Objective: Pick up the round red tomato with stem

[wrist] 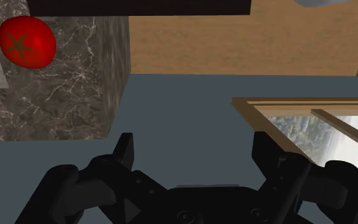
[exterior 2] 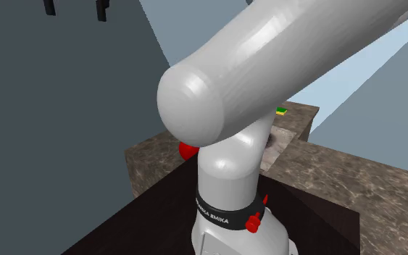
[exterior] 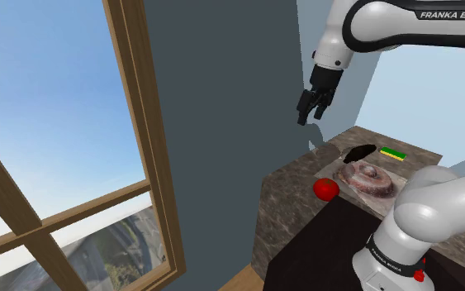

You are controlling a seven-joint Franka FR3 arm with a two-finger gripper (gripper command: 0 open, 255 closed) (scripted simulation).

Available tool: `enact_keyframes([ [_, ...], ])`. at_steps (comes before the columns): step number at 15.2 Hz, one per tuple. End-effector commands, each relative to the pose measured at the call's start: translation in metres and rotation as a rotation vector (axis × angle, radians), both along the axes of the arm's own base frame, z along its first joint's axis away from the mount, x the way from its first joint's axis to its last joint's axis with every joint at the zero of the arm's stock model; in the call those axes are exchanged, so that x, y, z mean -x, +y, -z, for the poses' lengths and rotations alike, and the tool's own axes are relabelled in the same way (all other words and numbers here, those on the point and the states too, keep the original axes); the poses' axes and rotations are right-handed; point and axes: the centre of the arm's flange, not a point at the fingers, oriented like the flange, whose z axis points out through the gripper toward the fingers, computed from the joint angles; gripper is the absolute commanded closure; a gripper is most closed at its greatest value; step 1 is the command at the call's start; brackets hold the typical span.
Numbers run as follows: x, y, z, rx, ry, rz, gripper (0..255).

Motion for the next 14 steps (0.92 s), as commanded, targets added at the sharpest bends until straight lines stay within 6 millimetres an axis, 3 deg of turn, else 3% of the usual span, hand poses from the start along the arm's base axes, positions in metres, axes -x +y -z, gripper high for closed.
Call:
enact_keyframes([
  [1,0.0,0.0,0.0,0.0,0.0,0.0,0],
  [14,-0.035,-0.095,0.128,0.038,-0.003,0.413,0],
])
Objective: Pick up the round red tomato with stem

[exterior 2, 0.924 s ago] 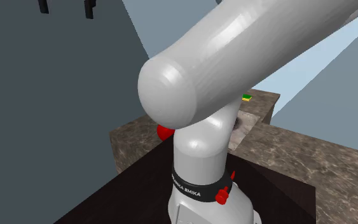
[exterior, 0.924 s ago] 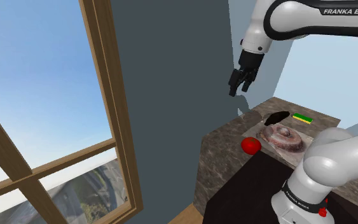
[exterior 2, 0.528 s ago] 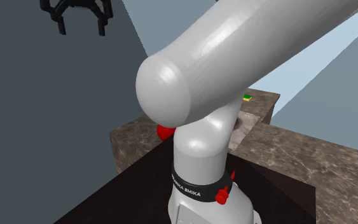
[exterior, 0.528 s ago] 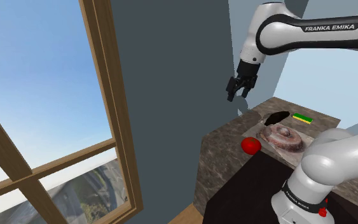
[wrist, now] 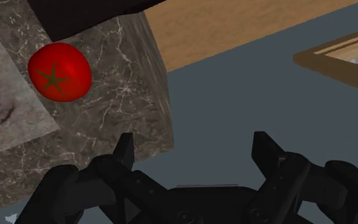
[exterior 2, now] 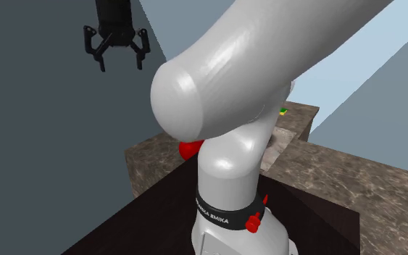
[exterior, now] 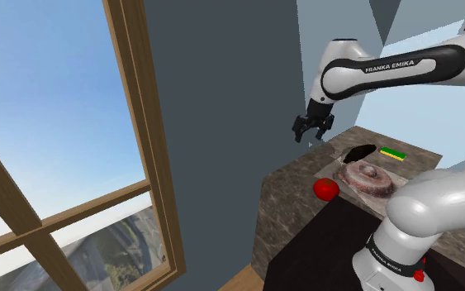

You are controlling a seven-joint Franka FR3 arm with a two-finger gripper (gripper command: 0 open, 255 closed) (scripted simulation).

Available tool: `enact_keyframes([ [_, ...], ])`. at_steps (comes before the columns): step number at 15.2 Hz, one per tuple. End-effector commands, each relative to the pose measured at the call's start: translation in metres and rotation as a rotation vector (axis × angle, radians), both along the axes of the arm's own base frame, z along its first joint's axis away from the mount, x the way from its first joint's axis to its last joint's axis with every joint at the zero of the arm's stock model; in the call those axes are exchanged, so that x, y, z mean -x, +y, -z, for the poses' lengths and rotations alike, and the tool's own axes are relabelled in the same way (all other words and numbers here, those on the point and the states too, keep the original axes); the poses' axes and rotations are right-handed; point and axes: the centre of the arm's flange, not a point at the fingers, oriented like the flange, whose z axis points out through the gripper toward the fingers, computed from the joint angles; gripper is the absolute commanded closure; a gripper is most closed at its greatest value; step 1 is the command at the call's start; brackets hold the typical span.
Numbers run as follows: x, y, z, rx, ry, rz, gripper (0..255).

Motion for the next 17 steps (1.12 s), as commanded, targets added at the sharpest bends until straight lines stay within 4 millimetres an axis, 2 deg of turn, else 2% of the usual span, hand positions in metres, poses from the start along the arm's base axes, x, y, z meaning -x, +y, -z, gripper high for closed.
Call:
enact_keyframes([
  [1,-0.003,-0.018,0.021,0.006,-0.002,0.066,0],
  [9,-0.002,-0.083,0.098,0.03,-0.004,0.319,0],
  [17,0.016,-0.148,0.173,0.053,-0.006,0.573,0],
])
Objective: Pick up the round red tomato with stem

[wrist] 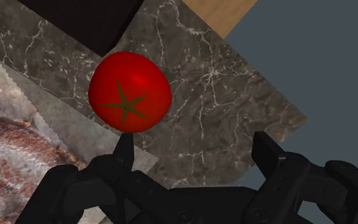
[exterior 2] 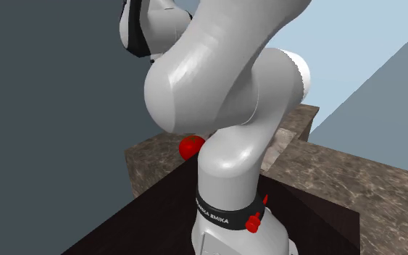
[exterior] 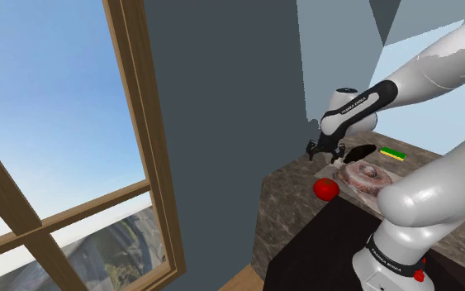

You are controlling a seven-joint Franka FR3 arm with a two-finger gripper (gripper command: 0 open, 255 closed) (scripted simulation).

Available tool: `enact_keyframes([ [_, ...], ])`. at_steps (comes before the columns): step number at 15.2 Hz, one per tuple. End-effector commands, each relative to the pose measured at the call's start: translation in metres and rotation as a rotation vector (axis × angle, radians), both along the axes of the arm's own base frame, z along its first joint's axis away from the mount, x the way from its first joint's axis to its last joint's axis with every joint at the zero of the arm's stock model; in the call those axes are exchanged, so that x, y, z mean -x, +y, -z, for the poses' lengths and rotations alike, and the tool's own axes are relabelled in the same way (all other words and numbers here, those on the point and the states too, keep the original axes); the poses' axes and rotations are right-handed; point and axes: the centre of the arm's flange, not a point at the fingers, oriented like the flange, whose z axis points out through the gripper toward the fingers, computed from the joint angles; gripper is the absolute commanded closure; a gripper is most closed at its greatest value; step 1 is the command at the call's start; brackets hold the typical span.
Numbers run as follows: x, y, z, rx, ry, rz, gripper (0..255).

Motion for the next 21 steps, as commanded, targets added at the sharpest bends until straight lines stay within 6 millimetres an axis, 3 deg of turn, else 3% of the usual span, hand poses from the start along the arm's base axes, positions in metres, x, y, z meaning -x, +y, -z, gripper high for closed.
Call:
enact_keyframes([
  [1,0.008,-0.016,0.022,0.007,-0.002,0.065,0],
  [7,0.033,-0.061,0.077,0.024,-0.004,0.255,0],
  [15,0.035,-0.063,0.121,0.025,-0.004,0.267,0],
  [17,0.035,-0.063,0.121,0.025,-0.004,0.267,0],
  [18,0.035,-0.063,0.12,0.025,-0.004,0.267,255],
  [21,0.034,-0.063,0.12,0.025,-0.004,0.267,255],
])
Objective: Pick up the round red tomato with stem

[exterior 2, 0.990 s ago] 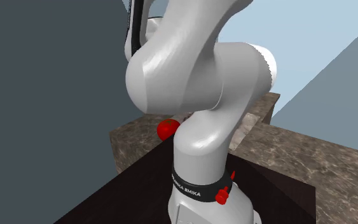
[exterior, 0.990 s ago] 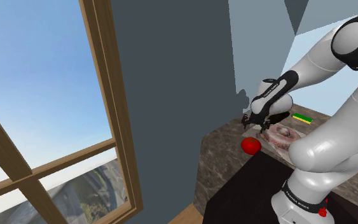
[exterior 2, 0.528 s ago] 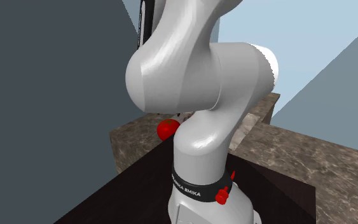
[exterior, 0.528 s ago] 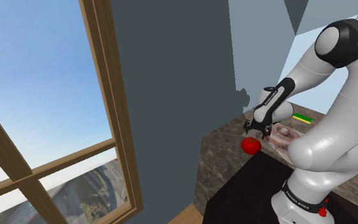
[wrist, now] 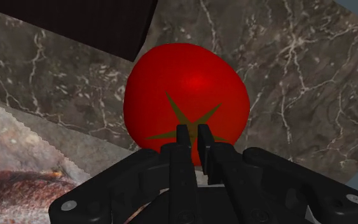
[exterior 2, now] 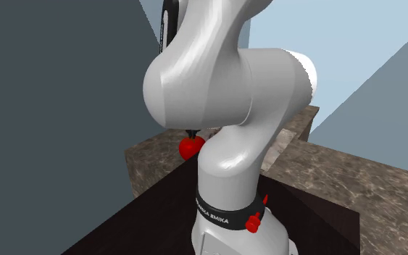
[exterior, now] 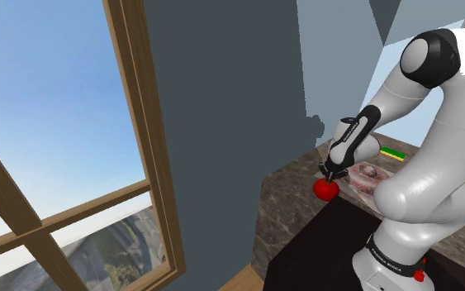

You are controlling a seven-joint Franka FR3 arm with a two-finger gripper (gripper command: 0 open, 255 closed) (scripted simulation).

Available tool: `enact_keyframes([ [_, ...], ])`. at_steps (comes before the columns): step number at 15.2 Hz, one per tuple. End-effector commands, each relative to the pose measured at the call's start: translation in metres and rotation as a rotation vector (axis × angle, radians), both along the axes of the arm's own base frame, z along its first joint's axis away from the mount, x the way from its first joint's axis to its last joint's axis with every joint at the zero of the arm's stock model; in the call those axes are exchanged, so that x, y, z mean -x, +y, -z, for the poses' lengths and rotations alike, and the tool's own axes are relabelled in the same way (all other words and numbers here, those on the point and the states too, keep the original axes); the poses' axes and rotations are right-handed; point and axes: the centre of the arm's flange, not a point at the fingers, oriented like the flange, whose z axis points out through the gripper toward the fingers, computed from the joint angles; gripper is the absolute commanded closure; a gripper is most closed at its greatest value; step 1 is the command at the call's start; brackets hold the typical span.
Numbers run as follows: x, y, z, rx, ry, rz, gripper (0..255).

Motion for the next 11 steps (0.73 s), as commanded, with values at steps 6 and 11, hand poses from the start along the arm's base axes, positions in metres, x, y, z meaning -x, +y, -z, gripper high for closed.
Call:
enact_keyframes([
  [6,0.0,0.0,0.0,0.0,0.0,0.0,255],
  [11,0.0,0.0,-0.026,0.0,0.0,0.0,255],
])
